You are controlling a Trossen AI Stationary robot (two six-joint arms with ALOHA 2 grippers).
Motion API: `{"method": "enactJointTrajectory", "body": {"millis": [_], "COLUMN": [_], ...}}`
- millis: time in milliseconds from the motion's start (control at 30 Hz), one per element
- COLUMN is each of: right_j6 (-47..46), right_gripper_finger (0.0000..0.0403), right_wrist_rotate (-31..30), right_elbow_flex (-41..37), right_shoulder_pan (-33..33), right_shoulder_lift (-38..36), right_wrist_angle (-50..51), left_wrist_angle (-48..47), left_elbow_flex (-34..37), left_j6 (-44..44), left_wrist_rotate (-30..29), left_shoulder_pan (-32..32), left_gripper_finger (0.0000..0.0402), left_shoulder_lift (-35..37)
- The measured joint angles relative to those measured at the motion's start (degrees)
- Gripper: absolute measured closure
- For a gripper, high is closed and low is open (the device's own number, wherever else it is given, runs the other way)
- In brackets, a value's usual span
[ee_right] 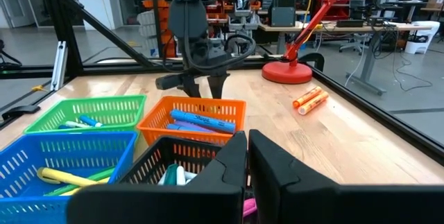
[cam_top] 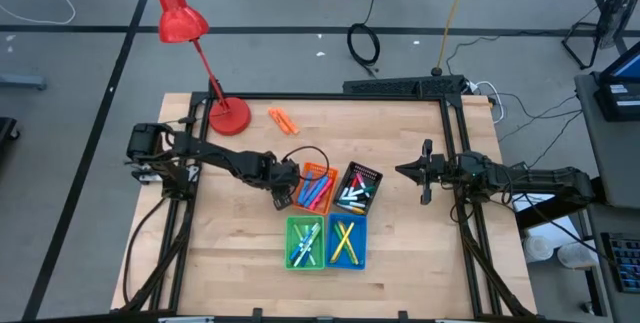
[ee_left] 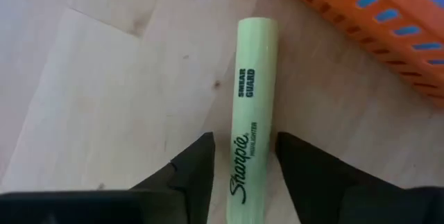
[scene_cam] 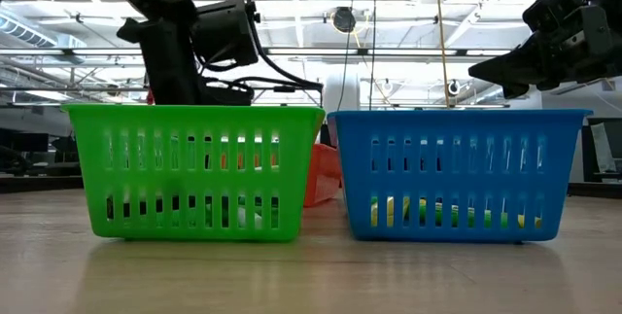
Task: Pick & Place Markers
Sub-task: Put the green highlighter pen into the orange basket
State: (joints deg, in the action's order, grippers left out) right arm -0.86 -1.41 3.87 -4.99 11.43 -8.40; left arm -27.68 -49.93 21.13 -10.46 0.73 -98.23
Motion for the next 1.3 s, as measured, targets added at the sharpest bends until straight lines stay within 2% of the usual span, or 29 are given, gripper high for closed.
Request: {"method": "enactJointTrajectory", "body": {"millis": [333, 500, 800, 933, 1067, 1300], "right_j6": [0.0, 0.0, 0.0, 0.0, 0.0, 0.0], "right_gripper_finger": [0.0394, 0.0394, 0.0394, 0.0394, 0.0394, 0.0394], "right_wrist_rotate": [0.0, 0.0, 0.0, 0.0, 0.0, 0.0], "right_elbow_flex": [0.0, 0.0, 0.0, 0.0, 0.0, 0.0], "right_shoulder_pan": [0.0, 0.0, 0.0, 0.0, 0.0, 0.0], "right_shoulder_lift": [0.0, 0.0, 0.0, 0.0, 0.0, 0.0], "right_wrist_angle": [0.0, 0.0, 0.0, 0.0, 0.0, 0.0], "left_wrist_angle": [5.7, 5.7, 2.5, 2.3, 1.5, -2.0], "left_elbow_flex": [-0.4, -0.4, -0.6, -0.6, -0.6, -0.1], "left_j6": [-0.4, -0.5, 1.9, 1.9, 1.3, 0.1], "left_wrist_rotate": [-0.5, -2.4, -2.4, -2.6, -5.1, -12.1], "left_shoulder_pan": [0.0, 0.0, 0.0, 0.1, 0.0, 0.3], "left_gripper_finger": [0.0278, 0.0292, 0.0329, 0.0331, 0.0322, 0.0329], "left_shoulder_lift": [-0.3, -0.3, -0.3, -0.3, -0.3, 1.0]}}
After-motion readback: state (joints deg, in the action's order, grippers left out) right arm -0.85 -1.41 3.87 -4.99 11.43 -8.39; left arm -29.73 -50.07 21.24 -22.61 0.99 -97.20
